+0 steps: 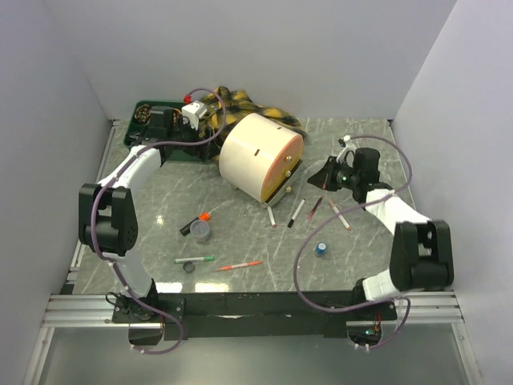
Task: Sort the stationery into containers
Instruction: Close the drawer in the storage box.
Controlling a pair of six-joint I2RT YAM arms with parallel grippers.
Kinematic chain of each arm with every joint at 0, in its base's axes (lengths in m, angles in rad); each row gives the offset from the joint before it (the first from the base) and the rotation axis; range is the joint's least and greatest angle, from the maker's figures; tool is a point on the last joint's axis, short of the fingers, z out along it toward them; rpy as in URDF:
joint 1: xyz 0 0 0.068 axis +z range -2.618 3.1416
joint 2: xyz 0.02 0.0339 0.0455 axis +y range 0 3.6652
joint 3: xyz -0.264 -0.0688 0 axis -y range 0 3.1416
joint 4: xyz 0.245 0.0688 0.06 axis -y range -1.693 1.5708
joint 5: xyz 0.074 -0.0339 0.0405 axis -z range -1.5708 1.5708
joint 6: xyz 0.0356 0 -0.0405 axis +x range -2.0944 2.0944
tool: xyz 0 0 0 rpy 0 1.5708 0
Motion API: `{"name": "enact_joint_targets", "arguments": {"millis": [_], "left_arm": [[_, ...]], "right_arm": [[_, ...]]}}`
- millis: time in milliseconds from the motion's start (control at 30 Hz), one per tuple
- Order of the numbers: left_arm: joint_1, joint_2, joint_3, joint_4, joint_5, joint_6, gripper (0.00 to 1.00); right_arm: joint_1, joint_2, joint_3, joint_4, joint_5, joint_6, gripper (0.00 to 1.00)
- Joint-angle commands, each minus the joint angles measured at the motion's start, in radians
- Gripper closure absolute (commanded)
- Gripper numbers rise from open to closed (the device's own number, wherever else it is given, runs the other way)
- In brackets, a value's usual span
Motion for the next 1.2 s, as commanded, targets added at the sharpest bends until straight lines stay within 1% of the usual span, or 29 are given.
{"name": "enact_joint_targets", "arguments": {"millis": [0,300,433,567,1067,1167], "left_arm": [[0.001,0.003,0.045,-0.012,0.000,0.030,0.03],[0.001,-0.005,0.025,-0.012,-0.024,0.036,0.03],[0.001,-0.002,0.026,-0.018,-0.024,0.039,0.03],[0.001,0.005,0.036,-0.020,-0.026,0.039,0.02],[0.004,0.029,0.051,-0.011,-0.017,0.030,0.02],[0.004,0.029,0.052,-0.014,-0.015,0.030,0.02]], "right_arm": [[-0.014,0.103,0.043,0.109,-0.193,0.164,1.00],[0.002,0.244,0.129,0.167,-0.217,0.213,1.00],[0.023,0.293,0.160,0.174,-0.210,0.228,1.00],[0.060,0.338,0.195,0.141,-0.204,0.203,1.00],[0.104,0.382,0.227,0.158,-0.167,0.208,1.00],[0.112,0.375,0.230,0.140,-0.167,0.200,1.00]]}}
